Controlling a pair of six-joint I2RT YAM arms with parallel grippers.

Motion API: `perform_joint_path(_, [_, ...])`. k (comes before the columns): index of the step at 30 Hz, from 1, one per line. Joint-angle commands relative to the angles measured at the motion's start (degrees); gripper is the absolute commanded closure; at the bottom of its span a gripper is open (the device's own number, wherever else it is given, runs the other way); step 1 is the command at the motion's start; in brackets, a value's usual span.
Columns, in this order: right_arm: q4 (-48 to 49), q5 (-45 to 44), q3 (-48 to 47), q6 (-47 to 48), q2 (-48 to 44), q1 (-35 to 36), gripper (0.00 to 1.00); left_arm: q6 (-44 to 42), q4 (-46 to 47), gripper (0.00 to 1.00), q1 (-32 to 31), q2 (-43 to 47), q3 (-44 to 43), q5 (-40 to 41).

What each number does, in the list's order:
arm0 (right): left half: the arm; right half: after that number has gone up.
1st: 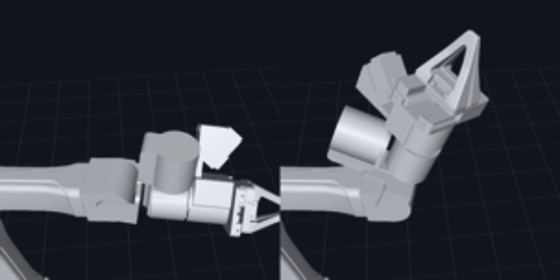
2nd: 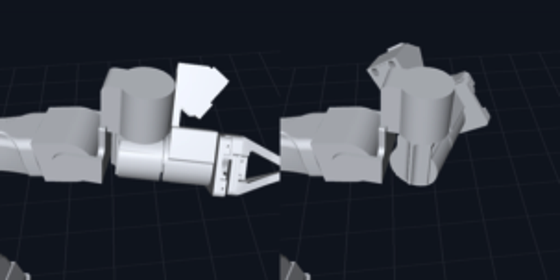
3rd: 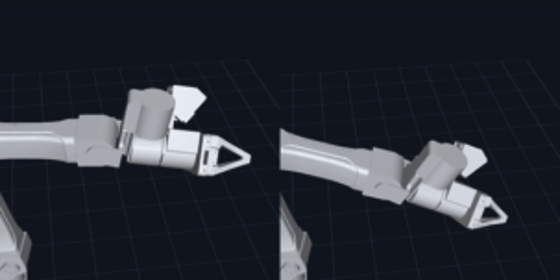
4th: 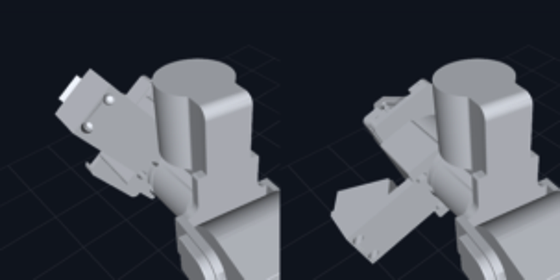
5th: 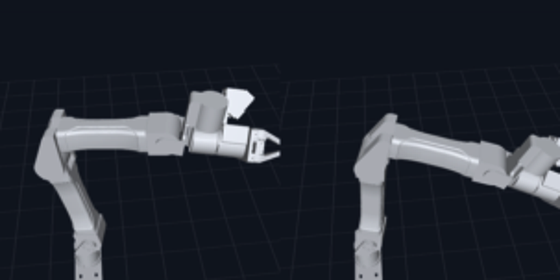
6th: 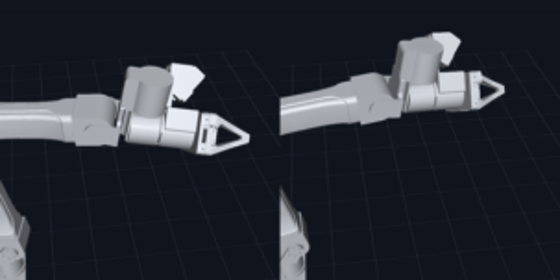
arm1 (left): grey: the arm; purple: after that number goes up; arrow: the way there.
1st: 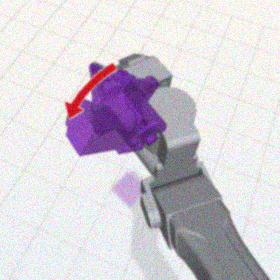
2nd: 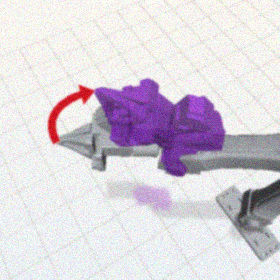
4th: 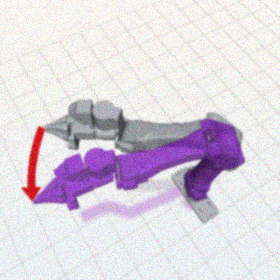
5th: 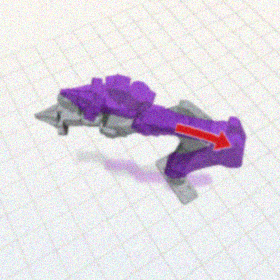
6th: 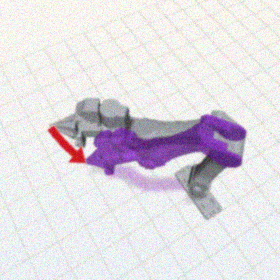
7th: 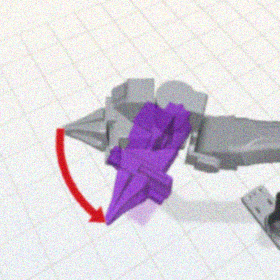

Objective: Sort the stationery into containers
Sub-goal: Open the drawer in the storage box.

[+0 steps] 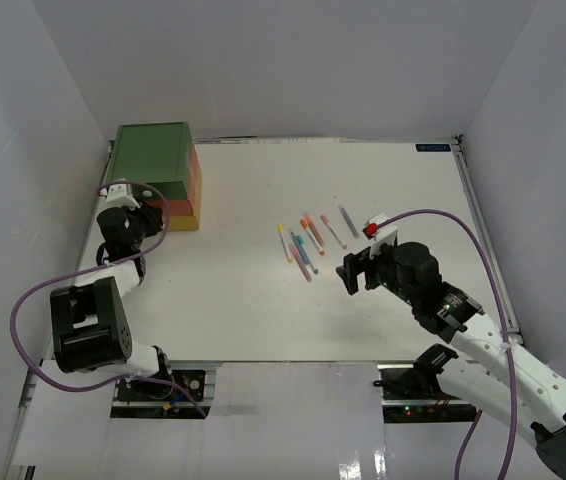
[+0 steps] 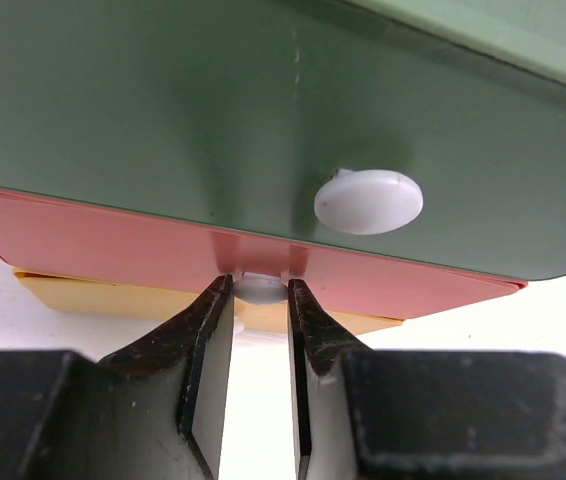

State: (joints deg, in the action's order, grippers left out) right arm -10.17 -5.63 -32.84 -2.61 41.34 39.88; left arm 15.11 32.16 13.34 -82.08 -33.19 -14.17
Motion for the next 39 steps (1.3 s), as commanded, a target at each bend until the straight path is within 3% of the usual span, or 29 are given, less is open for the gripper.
perform_joint_path(1, [2.4,-0.4,0.5,-0.1,-0.8,0.1,0.1,-0.2,1.3,0.73,0.2,0.9,-1.4,-0.8])
perform_joint_path(18, [2.9,0.7,0.7,-0.2,-3.4,0.1,0.1,-0.9,-7.5,0.76,0.2,12.1,4.7,2.6])
perform_joint_path(29, [2.9,1.6,0.4,-0.1,-3.7,0.1,0.1,-1.1,-17.1,0.75,0.2,22.4,8.5,4.8])
perform_joint_path(39, [2.9,2.5,0.4,-0.1,-4.3,0.0,0.1,-1.2,-23.2,0.71,0.2,26.4,9.1,6.0])
